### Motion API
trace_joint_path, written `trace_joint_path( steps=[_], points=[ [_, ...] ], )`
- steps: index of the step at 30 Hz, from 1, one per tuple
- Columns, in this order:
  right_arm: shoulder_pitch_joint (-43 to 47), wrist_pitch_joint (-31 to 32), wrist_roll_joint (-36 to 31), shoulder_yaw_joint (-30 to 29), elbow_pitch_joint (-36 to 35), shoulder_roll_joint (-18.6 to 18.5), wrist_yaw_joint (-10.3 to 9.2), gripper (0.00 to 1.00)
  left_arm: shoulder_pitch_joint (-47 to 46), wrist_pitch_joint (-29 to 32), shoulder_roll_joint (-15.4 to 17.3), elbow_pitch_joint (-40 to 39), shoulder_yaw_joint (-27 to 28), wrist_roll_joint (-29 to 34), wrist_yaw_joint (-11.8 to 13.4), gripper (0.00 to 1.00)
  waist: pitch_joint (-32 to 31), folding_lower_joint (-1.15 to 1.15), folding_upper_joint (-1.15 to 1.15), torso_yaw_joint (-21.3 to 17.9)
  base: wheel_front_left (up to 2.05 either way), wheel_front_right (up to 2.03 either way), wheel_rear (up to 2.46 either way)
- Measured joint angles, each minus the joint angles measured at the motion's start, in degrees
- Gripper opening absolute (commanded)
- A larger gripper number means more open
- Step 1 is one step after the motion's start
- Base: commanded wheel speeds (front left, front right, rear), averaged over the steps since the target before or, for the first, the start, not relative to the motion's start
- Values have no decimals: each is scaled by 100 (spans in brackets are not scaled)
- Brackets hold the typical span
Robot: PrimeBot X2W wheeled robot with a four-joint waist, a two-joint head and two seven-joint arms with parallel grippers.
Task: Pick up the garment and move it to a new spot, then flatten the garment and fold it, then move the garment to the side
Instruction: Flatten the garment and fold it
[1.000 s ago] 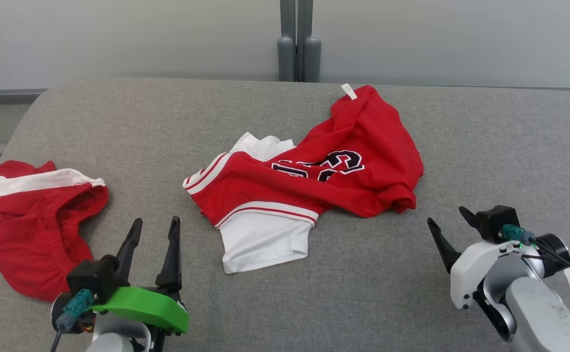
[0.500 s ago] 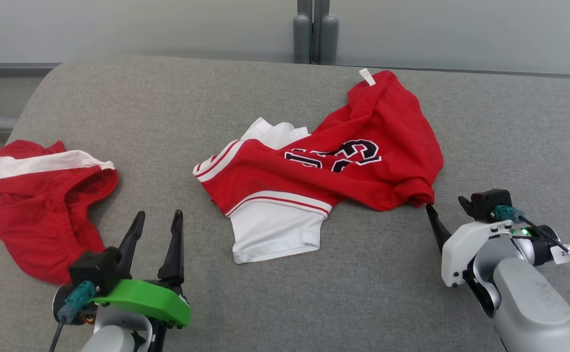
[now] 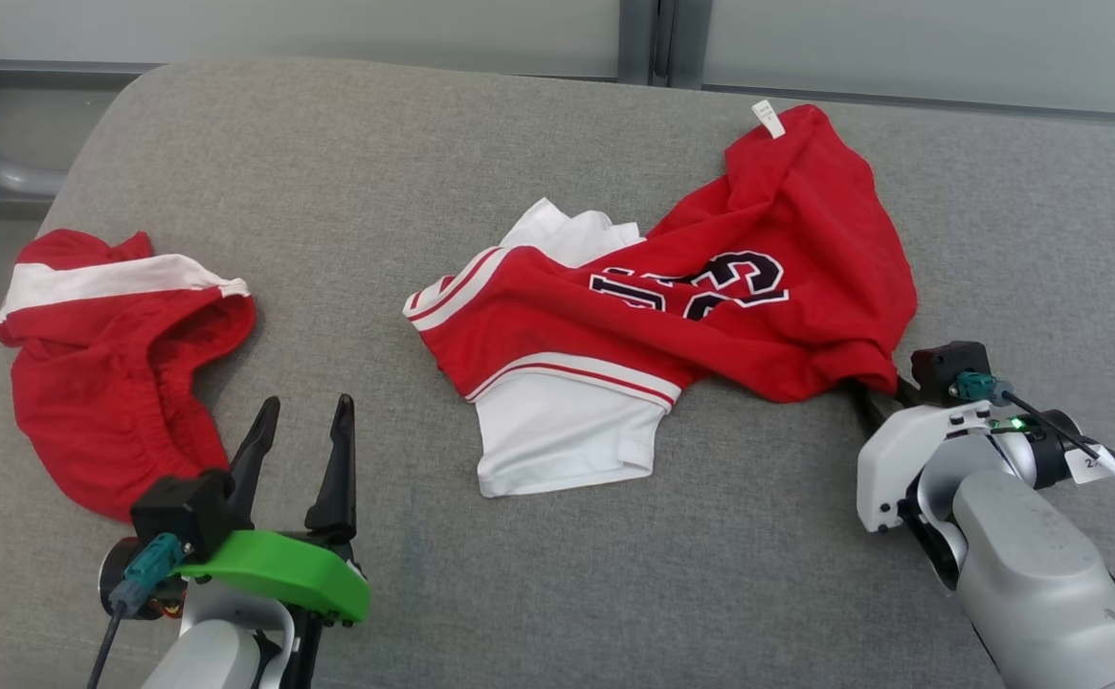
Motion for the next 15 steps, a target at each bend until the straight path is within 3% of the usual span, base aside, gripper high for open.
trace_joint_path(
  steps=[5, 15],
  points=[
    [-100, -199, -148, 166, 225, -208, 0, 0, 30, -16, 8, 29, 20, -18, 7, 100, -72, 0, 0, -143, 0, 0, 0],
    [-244, -353, -1390, 501, 70, -734, 0, 0, 156, -25, 49, 4, 79, -58, 36, 100, -266, 0, 0, -760, 0, 0, 0]
  ],
)
